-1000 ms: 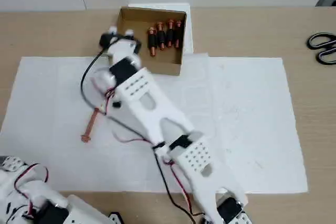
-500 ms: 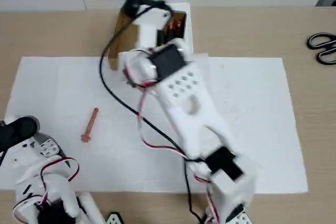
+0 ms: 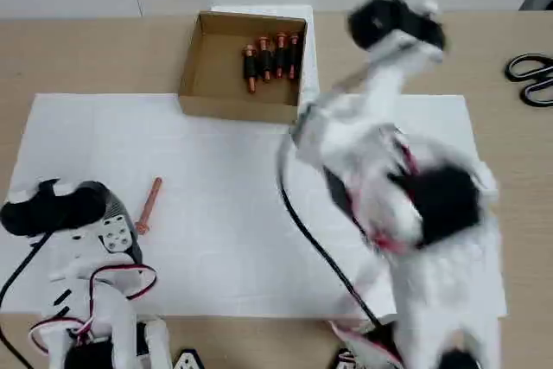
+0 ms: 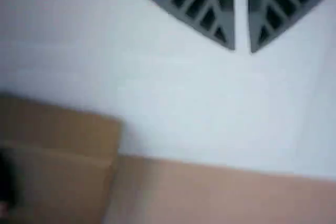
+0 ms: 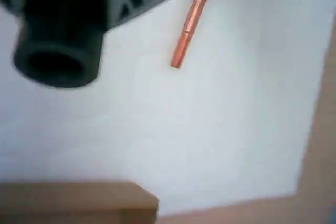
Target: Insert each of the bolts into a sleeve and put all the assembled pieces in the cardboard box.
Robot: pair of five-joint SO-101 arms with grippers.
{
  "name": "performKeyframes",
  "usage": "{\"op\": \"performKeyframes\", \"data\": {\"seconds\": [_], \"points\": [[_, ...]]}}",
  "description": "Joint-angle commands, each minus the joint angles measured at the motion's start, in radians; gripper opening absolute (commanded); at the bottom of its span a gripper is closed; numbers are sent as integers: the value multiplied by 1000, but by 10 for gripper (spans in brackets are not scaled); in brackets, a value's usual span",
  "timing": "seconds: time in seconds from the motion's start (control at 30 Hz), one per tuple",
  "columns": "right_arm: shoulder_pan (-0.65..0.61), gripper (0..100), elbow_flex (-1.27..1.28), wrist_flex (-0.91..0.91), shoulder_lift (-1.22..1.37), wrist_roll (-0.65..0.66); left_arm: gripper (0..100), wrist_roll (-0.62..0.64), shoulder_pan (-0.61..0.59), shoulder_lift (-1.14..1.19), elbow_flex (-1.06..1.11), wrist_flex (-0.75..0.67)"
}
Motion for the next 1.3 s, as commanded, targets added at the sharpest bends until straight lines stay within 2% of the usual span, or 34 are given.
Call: {"op": "performKeyframes", "data": {"seconds": [0.0,0.23,0.43,0.53,0.8,0.9,1.1,1.27], "points": [[51,7,161,-36,-213,9,6,6,64,-5,-101,-23],[102,7,671,-162,-694,26,6,6,203,-5,-229,48],[168,5,1134,-509,-1107,276,6,14,204,126,-231,163],[171,4,1309,-610,-1250,358,6,80,181,278,-271,166],[171,4,1399,-638,-1182,344,6,115,63,845,-539,157],[171,4,1447,-638,-1182,344,6,112,58,1062,-659,253],[166,4,1491,-628,-1182,347,6,112,55,1478,-958,563],[166,5,1521,-639,-1182,393,6,112,-5,1743,-1038,563]]}}
